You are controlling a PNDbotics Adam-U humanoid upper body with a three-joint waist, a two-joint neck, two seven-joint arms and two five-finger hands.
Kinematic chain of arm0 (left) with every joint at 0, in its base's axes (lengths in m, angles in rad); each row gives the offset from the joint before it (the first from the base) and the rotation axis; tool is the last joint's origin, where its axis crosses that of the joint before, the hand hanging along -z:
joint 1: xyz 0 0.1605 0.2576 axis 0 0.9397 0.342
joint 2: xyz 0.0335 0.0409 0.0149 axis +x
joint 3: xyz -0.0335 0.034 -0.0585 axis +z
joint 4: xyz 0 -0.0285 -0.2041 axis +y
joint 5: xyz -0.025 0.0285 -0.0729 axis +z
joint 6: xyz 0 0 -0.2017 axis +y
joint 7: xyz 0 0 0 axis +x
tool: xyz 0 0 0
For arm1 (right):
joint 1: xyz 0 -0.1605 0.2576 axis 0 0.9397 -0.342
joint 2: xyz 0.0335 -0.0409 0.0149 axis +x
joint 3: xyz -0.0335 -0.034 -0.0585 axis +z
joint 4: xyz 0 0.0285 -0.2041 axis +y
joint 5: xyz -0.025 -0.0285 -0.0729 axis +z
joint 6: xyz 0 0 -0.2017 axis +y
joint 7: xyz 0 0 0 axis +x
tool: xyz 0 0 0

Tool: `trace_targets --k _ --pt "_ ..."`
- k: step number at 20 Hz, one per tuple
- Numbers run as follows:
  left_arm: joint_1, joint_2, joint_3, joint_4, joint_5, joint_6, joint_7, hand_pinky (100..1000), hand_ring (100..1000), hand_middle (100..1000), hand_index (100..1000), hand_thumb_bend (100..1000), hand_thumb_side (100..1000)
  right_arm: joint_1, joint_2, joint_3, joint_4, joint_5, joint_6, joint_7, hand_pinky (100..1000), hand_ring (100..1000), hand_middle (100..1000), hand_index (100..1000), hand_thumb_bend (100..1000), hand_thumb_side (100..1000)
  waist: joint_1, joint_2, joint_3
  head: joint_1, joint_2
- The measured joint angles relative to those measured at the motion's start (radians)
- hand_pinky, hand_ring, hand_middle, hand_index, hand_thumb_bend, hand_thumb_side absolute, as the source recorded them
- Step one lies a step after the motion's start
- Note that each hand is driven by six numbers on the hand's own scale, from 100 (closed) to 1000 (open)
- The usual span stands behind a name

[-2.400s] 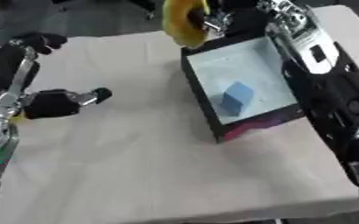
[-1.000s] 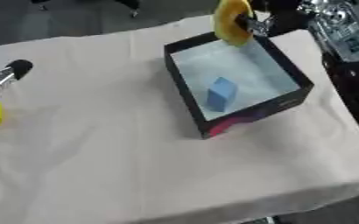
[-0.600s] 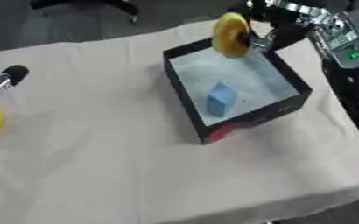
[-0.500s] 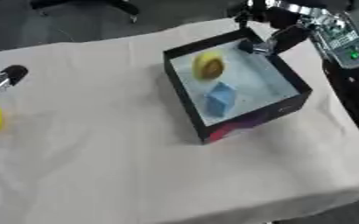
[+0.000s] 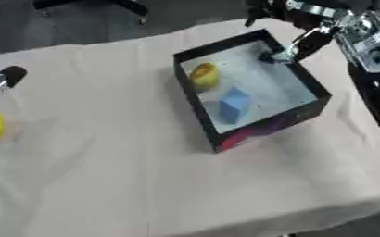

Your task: Pick up the objects with one hand, pass them to the other hand, and then place them into the box on the other side of the table.

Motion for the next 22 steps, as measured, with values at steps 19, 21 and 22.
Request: trace_targets --k 19,21,22 --pt "-0.140 0.122 0.025 0.160 0.000 -0.090 -0.306 845 833 775 851 784 316 0.009 -0.007 -0.017 -0.188 -0.384 0.230 -0.040 1000 1000 813 1000 226 100 0.000 0.000 0.000 0.133 -0.001" --pt "-0.178 0.145 0.025 0.214 0.026 -0.135 -0.374 846 837 776 849 792 279 0.009 -0.007 -0.018 -0.201 -0.399 0.246 -0.053 1000 1000 810 1000 226 100 0.000 0.000 0.000 0.142 -0.002" --pt "-0.194 0.156 0.025 0.244 0.043 -0.159 -0.400 847 838 777 849 794 271 0.009 -0.007 -0.018 -0.206 -0.404 0.252 -0.058 1000 1000 809 1000 225 100 0.000 0.000 -0.001 0.146 -0.002"
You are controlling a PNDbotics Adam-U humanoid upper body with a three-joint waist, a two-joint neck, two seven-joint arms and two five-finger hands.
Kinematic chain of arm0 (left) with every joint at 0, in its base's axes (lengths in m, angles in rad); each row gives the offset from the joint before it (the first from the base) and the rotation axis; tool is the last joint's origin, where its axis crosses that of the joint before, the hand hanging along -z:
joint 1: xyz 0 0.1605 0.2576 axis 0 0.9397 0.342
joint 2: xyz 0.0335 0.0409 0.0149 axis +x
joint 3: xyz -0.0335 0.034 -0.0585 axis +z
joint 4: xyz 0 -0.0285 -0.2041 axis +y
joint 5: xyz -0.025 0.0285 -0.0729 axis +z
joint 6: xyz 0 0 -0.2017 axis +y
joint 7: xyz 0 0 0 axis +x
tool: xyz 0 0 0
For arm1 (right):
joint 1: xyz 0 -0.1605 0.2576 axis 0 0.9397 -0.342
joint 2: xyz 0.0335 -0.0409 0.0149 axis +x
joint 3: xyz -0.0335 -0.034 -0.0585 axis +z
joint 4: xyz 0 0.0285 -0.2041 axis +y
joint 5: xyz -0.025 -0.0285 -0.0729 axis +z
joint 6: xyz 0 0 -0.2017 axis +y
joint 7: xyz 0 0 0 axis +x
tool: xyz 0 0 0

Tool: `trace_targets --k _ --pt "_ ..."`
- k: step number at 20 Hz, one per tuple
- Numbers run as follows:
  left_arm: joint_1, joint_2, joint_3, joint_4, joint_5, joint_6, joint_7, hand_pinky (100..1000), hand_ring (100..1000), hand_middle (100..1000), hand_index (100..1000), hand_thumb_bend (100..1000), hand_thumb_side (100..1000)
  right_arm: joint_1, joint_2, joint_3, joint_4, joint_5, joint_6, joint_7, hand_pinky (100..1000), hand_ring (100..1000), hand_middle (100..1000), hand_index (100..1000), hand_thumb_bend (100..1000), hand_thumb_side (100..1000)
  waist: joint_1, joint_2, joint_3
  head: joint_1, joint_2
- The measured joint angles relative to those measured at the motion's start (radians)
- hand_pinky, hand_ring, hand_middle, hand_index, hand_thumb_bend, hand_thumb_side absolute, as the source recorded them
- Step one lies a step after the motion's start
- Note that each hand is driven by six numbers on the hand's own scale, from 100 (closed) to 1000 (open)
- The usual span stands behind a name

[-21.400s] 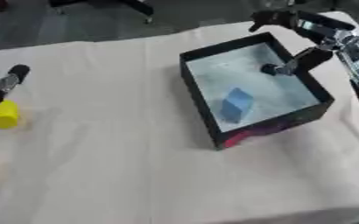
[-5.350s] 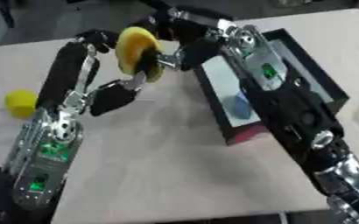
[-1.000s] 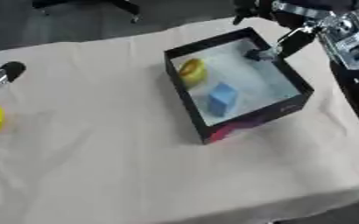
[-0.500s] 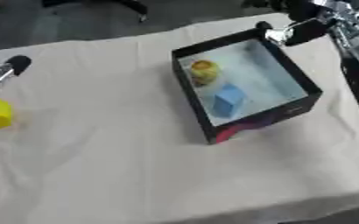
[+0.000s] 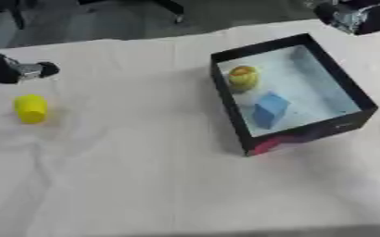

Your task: Pick up the objects with one hand, pass them to the other hand, and then place them into the box on the other side of the table.

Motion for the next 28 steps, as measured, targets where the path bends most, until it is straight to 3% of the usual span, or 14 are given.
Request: trace_targets --k 6,11,15,22,28 --pt "-0.106 0.051 -0.009 0.183 0.050 -0.159 -0.126 848 846 780 819 815 175 0.003 -0.001 0.001 -0.015 -0.013 0.015 -0.012 1000 1000 801 1000 219 100 0.000 0.000 -0.004 0.029 -0.003" --pt "-0.182 0.073 -0.018 0.341 -0.007 -0.264 -0.205 853 860 789 831 828 100 0.006 -0.001 0.009 -0.022 -0.013 0.016 -0.009 1000 1000 796 1000 221 100 0.000 0.000 -0.004 0.057 -0.006" --pt "-0.237 0.070 -0.018 0.480 -0.093 -0.315 -0.255 857 868 790 827 862 100 0.008 -0.001 0.013 -0.026 -0.012 0.013 -0.006 1000 1000 794 1000 220 100 0.000 0.000 -0.006 0.070 -0.008" --pt "-0.297 0.024 -0.009 0.647 -0.223 -0.402 -0.327 865 870 785 806 763 100 0.007 0.000 0.019 -0.032 -0.003 -0.003 0.000 1000 1000 791 1000 222 100 0.000 0.000 -0.017 0.100 -0.029" --pt "-0.319 0.000 0.018 0.735 -0.331 -0.416 -0.343 857 867 780 796 750 100 -0.002 0.001 0.025 -0.035 0.009 -0.018 0.003 1000 1000 787 1000 220 100 0.000 0.003 -0.037 0.124 -0.054"
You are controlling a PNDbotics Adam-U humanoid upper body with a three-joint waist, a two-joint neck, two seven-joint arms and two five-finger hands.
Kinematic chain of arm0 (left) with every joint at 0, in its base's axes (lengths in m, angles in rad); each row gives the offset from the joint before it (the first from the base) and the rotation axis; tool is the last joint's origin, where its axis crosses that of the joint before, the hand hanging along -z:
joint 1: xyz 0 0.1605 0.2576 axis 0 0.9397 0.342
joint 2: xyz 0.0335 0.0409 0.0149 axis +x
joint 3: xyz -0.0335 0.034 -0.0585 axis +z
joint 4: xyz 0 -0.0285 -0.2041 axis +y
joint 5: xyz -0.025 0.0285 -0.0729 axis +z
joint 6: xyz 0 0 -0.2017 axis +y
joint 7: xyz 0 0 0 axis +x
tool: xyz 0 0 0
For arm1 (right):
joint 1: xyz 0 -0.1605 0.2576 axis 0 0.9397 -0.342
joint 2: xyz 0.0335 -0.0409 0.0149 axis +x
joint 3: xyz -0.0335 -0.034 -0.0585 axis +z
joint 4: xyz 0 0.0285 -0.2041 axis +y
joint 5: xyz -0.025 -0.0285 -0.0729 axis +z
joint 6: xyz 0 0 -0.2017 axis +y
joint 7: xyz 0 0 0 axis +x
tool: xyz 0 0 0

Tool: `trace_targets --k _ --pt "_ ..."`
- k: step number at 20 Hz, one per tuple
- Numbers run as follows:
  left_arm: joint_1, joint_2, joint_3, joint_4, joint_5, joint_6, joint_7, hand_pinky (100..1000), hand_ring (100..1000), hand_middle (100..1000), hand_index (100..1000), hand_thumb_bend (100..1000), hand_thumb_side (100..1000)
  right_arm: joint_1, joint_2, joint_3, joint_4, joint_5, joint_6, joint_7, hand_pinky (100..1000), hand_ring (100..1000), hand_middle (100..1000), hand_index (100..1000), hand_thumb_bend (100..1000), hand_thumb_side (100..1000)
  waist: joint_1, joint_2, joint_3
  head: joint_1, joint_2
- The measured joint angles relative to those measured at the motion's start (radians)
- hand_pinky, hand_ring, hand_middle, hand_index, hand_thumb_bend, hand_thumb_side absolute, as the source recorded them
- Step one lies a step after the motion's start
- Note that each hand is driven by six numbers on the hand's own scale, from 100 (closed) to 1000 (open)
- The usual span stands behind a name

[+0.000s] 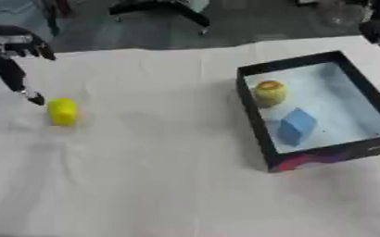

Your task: Pick up the objects with one hand, pass them to the other hand, and then place them into the box on the other side of the table.

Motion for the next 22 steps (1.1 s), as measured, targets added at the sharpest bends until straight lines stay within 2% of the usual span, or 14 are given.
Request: trace_targets --k 6,16,22 --pt "-0.008 -0.020 0.041 0.076 -0.061 0.013 0.029 861 865 780 801 765 100 -0.007 0.003 0.000 0.000 0.014 -0.007 0.002 1000 1000 784 1000 218 100 0.000 0.017 -0.011 0.011 -0.022" --pt "-0.016 -0.034 0.056 0.108 -0.010 0.014 -0.005 867 865 780 806 794 100 -0.008 0.008 0.000 0.000 0.034 -0.012 -0.002 1000 1000 782 1000 216 100 0.000 0.039 -0.021 0.014 -0.036" --pt "-0.016 -0.034 0.056 0.113 -0.015 0.027 -0.037 859 864 779 815 819 100 -0.008 0.008 0.000 0.000 0.041 -0.011 -0.003 1000 1000 781 1000 211 100 0.000 0.041 -0.022 0.009 -0.037"
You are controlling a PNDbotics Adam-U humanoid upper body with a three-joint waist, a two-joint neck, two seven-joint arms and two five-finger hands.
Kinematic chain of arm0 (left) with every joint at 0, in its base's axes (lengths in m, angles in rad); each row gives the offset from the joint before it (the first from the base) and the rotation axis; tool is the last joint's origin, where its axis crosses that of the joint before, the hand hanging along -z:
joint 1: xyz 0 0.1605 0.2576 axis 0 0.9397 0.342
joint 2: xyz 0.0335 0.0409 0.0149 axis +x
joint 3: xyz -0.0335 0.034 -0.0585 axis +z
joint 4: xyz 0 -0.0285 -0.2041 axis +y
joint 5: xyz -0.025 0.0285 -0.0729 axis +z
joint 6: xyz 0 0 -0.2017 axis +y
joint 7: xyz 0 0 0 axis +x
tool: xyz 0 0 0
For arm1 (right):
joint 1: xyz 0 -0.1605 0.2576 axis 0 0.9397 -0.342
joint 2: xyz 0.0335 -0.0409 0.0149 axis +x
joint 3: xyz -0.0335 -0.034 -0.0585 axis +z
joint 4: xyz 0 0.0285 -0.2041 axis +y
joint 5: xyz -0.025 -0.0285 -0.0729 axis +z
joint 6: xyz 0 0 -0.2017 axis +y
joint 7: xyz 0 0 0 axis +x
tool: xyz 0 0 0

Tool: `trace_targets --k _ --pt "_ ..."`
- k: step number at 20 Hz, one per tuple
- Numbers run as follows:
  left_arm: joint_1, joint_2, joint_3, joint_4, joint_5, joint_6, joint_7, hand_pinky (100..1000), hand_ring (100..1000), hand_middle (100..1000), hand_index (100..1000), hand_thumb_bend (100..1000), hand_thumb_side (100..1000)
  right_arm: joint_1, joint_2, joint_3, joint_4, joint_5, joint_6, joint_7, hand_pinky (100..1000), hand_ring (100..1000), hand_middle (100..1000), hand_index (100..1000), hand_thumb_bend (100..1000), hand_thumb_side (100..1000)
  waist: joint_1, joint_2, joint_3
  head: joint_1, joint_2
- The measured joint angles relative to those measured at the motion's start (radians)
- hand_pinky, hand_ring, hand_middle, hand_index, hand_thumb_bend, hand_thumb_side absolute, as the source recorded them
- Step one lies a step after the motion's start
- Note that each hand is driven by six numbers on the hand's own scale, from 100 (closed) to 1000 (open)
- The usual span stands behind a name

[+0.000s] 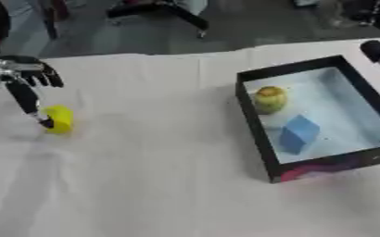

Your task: Pick up the objects with one hand, pass them to the other hand, and then place them into the box on the other side of the table.

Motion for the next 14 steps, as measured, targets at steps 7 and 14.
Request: trace_targets --k 7,14 --pt "0.011 0.000 0.001 0.006 -0.077 0.025 0.055 844 861 773 810 813 100 0.000 0.006 0.000 0.000 0.007 0.000 0.001 1000 1000 781 1000 207 100 0.000 0.001 -0.005 0.004 -0.005" --pt "0.021 -0.009 0.008 0.031 -0.156 0.057 0.142 835 860 770 799 785 100 -0.007 0.010 0.001 0.000 0.015 -0.002 0.007 1000 1000 780 1000 200 100 0.000 0.013 -0.017 0.024 -0.013"
